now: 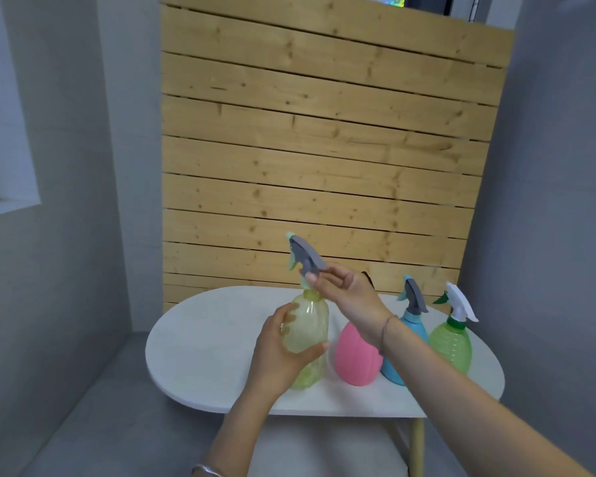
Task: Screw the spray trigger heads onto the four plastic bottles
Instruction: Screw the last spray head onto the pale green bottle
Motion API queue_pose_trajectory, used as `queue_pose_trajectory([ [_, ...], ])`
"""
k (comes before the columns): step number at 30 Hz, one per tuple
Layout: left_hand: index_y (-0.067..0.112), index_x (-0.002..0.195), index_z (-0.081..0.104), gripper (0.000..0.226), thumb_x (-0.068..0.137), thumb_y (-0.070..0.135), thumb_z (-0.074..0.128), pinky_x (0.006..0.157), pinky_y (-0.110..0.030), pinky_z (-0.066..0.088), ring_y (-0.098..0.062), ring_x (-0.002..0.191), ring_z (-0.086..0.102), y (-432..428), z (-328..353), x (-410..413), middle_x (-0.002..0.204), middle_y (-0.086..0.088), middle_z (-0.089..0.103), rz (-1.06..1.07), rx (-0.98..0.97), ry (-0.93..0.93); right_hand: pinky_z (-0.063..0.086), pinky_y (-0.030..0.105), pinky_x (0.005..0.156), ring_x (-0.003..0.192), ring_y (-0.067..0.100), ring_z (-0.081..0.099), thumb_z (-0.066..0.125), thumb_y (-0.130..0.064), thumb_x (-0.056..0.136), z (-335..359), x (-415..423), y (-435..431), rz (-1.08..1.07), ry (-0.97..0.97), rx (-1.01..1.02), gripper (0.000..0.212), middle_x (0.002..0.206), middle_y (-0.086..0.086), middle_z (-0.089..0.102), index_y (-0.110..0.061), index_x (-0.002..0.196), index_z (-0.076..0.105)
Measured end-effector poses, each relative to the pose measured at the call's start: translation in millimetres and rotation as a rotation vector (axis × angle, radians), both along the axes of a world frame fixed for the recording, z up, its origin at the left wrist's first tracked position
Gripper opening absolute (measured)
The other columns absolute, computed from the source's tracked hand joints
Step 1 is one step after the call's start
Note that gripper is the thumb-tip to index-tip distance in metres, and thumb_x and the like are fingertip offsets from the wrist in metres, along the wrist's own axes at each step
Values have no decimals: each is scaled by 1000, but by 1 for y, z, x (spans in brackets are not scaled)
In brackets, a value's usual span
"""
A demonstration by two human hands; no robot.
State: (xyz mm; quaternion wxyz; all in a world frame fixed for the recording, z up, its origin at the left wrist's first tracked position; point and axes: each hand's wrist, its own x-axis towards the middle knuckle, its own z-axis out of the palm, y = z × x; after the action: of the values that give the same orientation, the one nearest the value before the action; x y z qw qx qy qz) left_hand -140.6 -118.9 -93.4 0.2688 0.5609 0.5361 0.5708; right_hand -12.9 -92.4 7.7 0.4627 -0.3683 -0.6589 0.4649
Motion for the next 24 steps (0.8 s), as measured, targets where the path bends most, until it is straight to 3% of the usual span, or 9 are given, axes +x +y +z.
queue_pose_trajectory([
  [2,28,129,49,78,61,36,87,90,-25,43,-13,114,52,5,-9,-1,125,8,56,14,-14,-3,48,16,90,99,10,64,65,-14,88,-15,0,5,50,20,-4,28,115,17,70,-7,115,65],
  [11,44,107,44,69,54,42,88,74,-10,39,-4,105,55,37,-46,-15,110,26,56,28,-70,25,45,8,87,108,-1,63,58,-17,93,-62,-12,36,116,1,-33,21,117,1,70,-28,108,66],
  [15,39,107,42,72,52,41,88,74,-13,40,-3,106,54,46,-55,-21,112,22,54,9,-103,15,44,5,86,111,-5,61,56,-16,94,-74,-15,45,126,4,-40,25,120,0,69,-21,118,61],
  [19,32,115,36,81,55,34,90,81,-23,42,-11,108,52,48,-50,-26,122,6,50,-55,-197,58,44,6,87,110,-5,61,53,-13,95,-77,-22,49,141,-6,7,27,121,5,68,-16,122,58],
  [23,39,143,10,123,46,56,84,98,-25,35,-11,129,34,39,-19,-51,141,11,27,-327,-427,75,42,13,99,121,4,57,51,-14,97,-78,-20,49,177,-9,15,31,127,5,65,-17,128,55],
  [24,40,146,6,123,49,62,79,100,-25,30,-8,132,30,39,-5,-57,142,14,25,-337,-411,20,41,15,103,123,5,56,50,-14,97,-77,-19,49,191,-15,18,31,128,3,64,-20,127,55],
])
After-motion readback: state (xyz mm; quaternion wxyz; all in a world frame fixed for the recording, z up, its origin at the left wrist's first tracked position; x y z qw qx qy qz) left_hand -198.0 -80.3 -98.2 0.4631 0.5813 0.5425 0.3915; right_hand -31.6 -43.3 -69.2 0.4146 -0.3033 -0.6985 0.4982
